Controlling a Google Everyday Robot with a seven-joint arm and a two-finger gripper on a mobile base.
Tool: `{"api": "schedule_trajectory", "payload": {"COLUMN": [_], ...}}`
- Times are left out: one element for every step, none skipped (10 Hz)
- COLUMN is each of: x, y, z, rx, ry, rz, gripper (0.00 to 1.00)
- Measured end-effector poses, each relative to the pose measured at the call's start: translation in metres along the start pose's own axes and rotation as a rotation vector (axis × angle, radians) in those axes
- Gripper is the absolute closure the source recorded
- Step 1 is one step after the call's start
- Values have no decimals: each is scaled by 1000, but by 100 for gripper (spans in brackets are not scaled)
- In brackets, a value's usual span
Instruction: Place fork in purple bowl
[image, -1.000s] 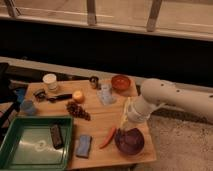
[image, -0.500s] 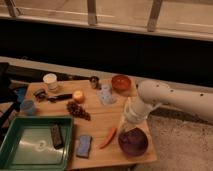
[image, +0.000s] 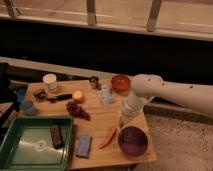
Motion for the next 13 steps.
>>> {"api": "schedule_trajectory", "payload": {"x": [2,3,5,7,10,14,20,24,28,31,32,32,30], "y": [-8,-13,-16,-20,-26,-33,-43,-50,-53,-54,-58,-60,-60], "z": [-14,-23,-28,-29,-29,-28,-28,-26,-24,-21,-15,-8,0], "rx": [25,38,52,61,70,79,92,96,99,99,97,91,81], "ry": [-21,-36,-48,-50,-44,-37,-25,-13,-1,16,37,55,72], "rz": [16,28,37,50,69,86,111,129,137,144,152,154,152], "gripper": [100,100,100,100,100,100,100,100,100,100,100,100,100]}}
